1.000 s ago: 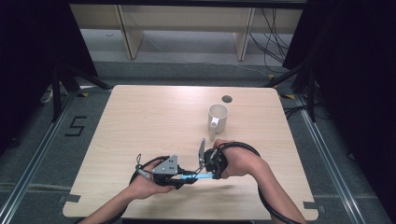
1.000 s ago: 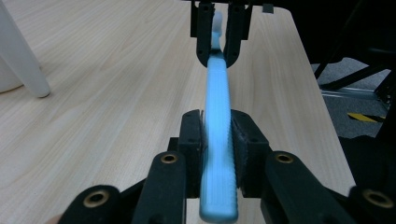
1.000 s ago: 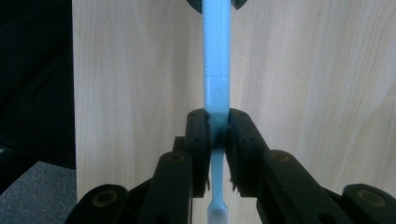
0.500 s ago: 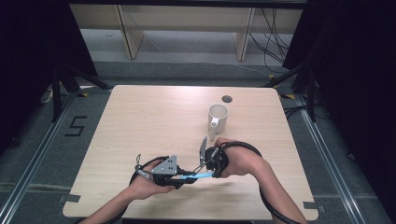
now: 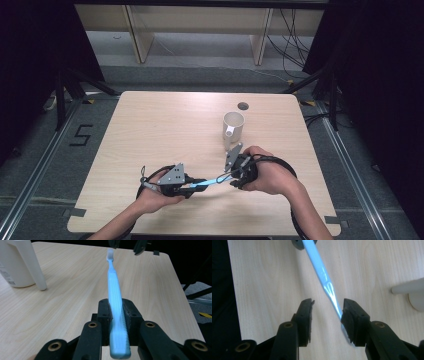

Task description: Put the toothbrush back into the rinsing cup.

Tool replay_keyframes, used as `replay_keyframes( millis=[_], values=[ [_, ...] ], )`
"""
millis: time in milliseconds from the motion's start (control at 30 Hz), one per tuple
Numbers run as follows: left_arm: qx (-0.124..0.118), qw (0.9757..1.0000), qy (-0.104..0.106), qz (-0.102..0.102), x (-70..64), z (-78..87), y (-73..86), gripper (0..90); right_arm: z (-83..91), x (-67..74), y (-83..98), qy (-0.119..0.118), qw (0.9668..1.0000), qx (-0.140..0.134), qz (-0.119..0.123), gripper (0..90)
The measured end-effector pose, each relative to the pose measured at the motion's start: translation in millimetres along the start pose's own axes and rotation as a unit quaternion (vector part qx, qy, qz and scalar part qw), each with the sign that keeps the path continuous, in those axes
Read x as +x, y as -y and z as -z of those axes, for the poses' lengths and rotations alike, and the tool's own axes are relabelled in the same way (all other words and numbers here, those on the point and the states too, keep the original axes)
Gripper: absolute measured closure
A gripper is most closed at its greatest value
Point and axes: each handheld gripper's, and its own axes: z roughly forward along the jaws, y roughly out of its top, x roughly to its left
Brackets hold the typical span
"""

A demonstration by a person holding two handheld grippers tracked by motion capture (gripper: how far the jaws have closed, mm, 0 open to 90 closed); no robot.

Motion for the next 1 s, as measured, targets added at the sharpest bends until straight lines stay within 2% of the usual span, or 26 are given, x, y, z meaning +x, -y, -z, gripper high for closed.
replay_keyframes(
  millis=[33,67,100,133,200,233,267,300,333,400,433,467,500,533,600,633,667,733,767,800,833,867,900,933,967,1000],
  values=[
    [-0.016,0.9998,-0.007,0.006,0.1,0.3,0.7,77.7,1.2,3.6,5.5,-0.013,0.9995,-0.020,-0.022,58.5],
    [-0.016,0.9998,-0.012,0.005,0.4,1.8,0.5,77.7,0.3,2.1,8.4,-0.009,0.9991,-0.040,-0.004,58.0],
    [-0.016,0.9998,-0.012,0.005,0.4,1.8,0.5,77.7,0.3,2.1,8.4,-0.009,0.9991,-0.040,-0.004,58.0],
    [-0.023,0.9997,-0.011,0.007,0.8,1.9,0.8,77.7,0.8,5.4,15.0,0.008,0.9981,-0.058,-0.017,56.6],
    [-0.030,0.9994,-0.019,0.005,1.1,4.1,0.4,77.7,1.4,7.4,21.1,0.017,0.9968,-0.072,-0.031,56.4],
    [-0.030,0.9994,-0.019,0.005,1.1,4.1,0.4,77.7,1.4,7.4,21.1,0.017,0.9968,-0.072,-0.031,56.4],
    [-0.040,0.9989,-0.022,0.004,1.3,5.5,-0.1,77.7,1.7,9.6,27.5,0.020,0.9946,-0.092,-0.044,56.3],
    [-0.040,0.9989,-0.022,0.004,1.3,5.5,-0.1,77.7,1.7,9.6,27.5,0.020,0.9946,-0.092,-0.044,56.3],
    [-0.048,0.9985,-0.027,0.004,1.2,7.2,-1.1,77.7,0.3,11.5,32.3,0.027,0.9913,-0.116,-0.056,55.5],
    [-0.057,0.9980,-0.027,0.005,1.3,7.1,-1.3,77.7,-1.6,13.3,36.4,0.029,0.9889,-0.129,-0.067,55.1],
    [-0.065,0.9973,-0.032,0.004,1.9,8.1,-2.1,77.7,-3.0,14.9,38.2,0.030,0.9872,-0.136,-0.078,55.0],
    [-0.062,0.9973,-0.038,0.004,1.8,9.9,-2.8,77.7,-4.1,16.8,39.7,0.034,0.9847,-0.140,-0.097,55.0],
    [-0.062,0.9973,-0.038,0.004,1.8,9.9,-2.8,77.7,-4.1,16.8,39.7,0.034,0.9847,-0.140,-0.097,55.0],
    [-0.068,0.9968,-0.041,0.007,1.7,10.5,-3.2,77.7,-6.2,16.9,41.1,0.038,0.9829,-0.150,-0.099,54.9],
    [-0.079,0.9957,-0.048,0.008,2.5,12.3,-3.9,77.7,-12.8,17.6,43.7,0.043,0.9756,-0.184,-0.112,54.5],
    [-0.079,0.9957,-0.048,0.008,2.5,12.3,-3.9,77.7,-12.8,17.6,43.7,0.043,0.9756,-0.184,-0.112,54.5],
    [-0.091,0.9945,-0.052,0.006,2.7,13.7,-4.6,77.7,-19.1,19.4,45.7,0.048,0.9666,-0.210,-0.139,53.7],
    [-0.096,0.9938,-0.055,0.007,2.8,14.5,-4.9,77.7,-21.1,18.7,46.5,0.045,0.9656,-0.215,-0.139,53.3],
    [-0.104,0.9927,-0.060,0.005,3.5,15.2,-5.3,77.7,-26.8,19.3,47.6,0.055,0.9597,-0.228,-0.154,53.0],
    [-0.117,0.9913,-0.059,0.006,4.2,13.9,-5.1,77.7,-30.0,19.3,47.7,0.058,0.9558,-0.240,-0.160,53.0],
    [-0.117,0.9913,-0.059,0.006,4.2,13.9,-5.1,77.7,-32.0,17.6,47.7,0.064,0.9531,-0.253,-0.154,52.9],
    [-0.110,0.9918,-0.067,0.003,4.9,16.8,-5.8,77.7,-33.5,17.6,47.3,0.065,0.9488,-0.263,-0.162,52.7],
    [-0.110,0.9918,-0.067,0.003,4.9,16.8,-5.8,77.7,-33.5,17.6,47.3,0.065,0.9488,-0.263,-0.162,52.7],
    [-0.113,0.9912,-0.069,0.001,5.4,17.0,-5.9,77.7,-36.9,18.0,45.3,0.059,0.9393,-0.287,-0.178,52.4],
    [-0.117,0.9905,-0.072,0.000,5.7,17.2,-6.0,77.7,-36.9,18.0,45.3,0.059,0.9393,-0.287,-0.178,52.4],
    [-0.121,0.9898,-0.076,0.002,5.6,17.8,-6.3,77.7,-39.2,17.5,42.6,0.063,0.9278,-0.315,-0.190,52.2]
  ],
)
